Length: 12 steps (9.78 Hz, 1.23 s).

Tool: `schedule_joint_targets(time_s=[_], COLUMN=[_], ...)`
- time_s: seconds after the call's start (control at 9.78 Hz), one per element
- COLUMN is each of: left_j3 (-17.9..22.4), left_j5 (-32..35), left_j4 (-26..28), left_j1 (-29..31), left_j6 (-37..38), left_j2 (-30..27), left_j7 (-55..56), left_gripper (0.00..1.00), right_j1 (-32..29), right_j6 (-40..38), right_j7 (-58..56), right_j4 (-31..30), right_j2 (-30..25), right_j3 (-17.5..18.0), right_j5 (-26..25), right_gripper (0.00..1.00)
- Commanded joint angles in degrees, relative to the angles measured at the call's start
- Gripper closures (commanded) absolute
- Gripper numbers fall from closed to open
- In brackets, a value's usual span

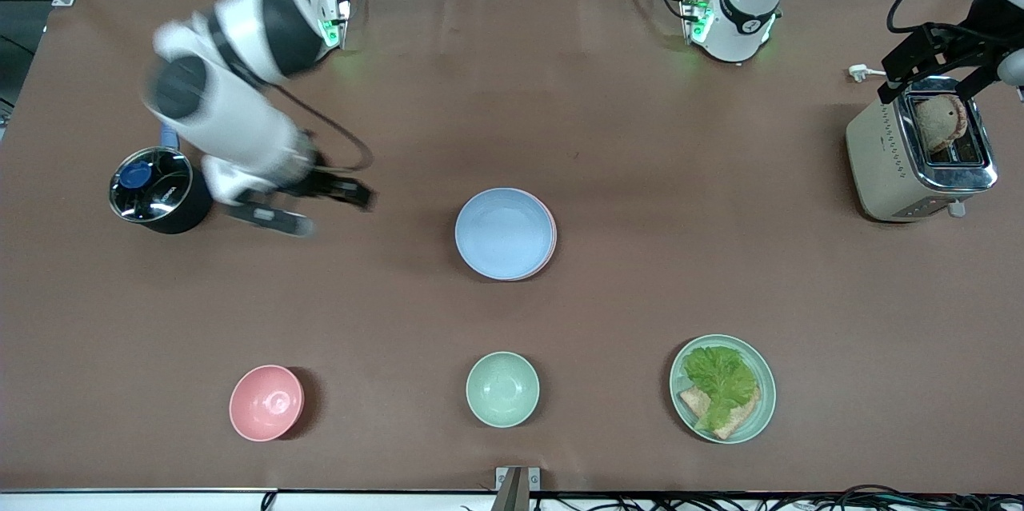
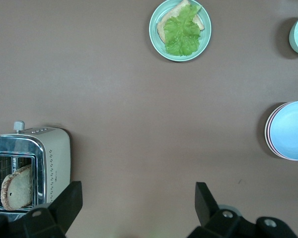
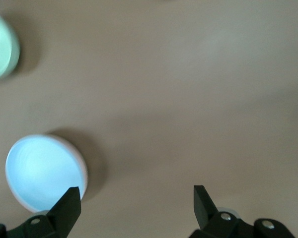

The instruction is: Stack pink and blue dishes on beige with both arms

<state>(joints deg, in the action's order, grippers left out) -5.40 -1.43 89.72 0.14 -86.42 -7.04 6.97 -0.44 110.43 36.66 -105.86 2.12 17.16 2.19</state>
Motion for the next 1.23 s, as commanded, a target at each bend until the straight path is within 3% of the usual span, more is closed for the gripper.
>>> schedule_joint_targets(time_s=[0.0,0.2,0.31,0.61,1.02,1.12], left_j3=[0.2,0.4,0.5,2.5,2.4,2.2], left_j5=[-0.9,-0.8,-0.8,-2.1,-0.9,0.8], left_j4=[-0.3,-0.2,-0.1,0.5,0.6,0.6], left_j1=[-0.4,-0.8,-0.9,-1.9,-1.7,-2.0], left_j6=[1.1,-0.7,-0.8,-0.9,-0.9,-0.6], left_j2=[2.0,2.3,2.7,2.8,3.3,3.3], left_j7=[-0.8,0.2,0.4,0.3,-0.9,-2.4], left_gripper=[0.0,0.0,0.0,0.0,0.0,0.0], right_j1=[0.2,0.0,0.0,-0.1,-0.4,-0.4], right_j6=[-5.6,-16.2,-17.7,-22.6,-24.5,-28.4], right_j7=[-9.1,-17.9,-21.2,-25.9,-30.2,-33.4], right_j4=[4.3,13.5,17.4,23.7,24.1,27.0], right_j2=[-3.6,-3.2,-3.1,-1.0,-0.1,1.6], right_j3=[-9.6,-17.4,-19.0,-19.9,-19.9,-19.9], right_j5=[-1.9,-1.7,-1.7,-1.8,-2.0,-2.0], right_gripper=[0.0,0.0,0.0,0.0,0.0,0.0])
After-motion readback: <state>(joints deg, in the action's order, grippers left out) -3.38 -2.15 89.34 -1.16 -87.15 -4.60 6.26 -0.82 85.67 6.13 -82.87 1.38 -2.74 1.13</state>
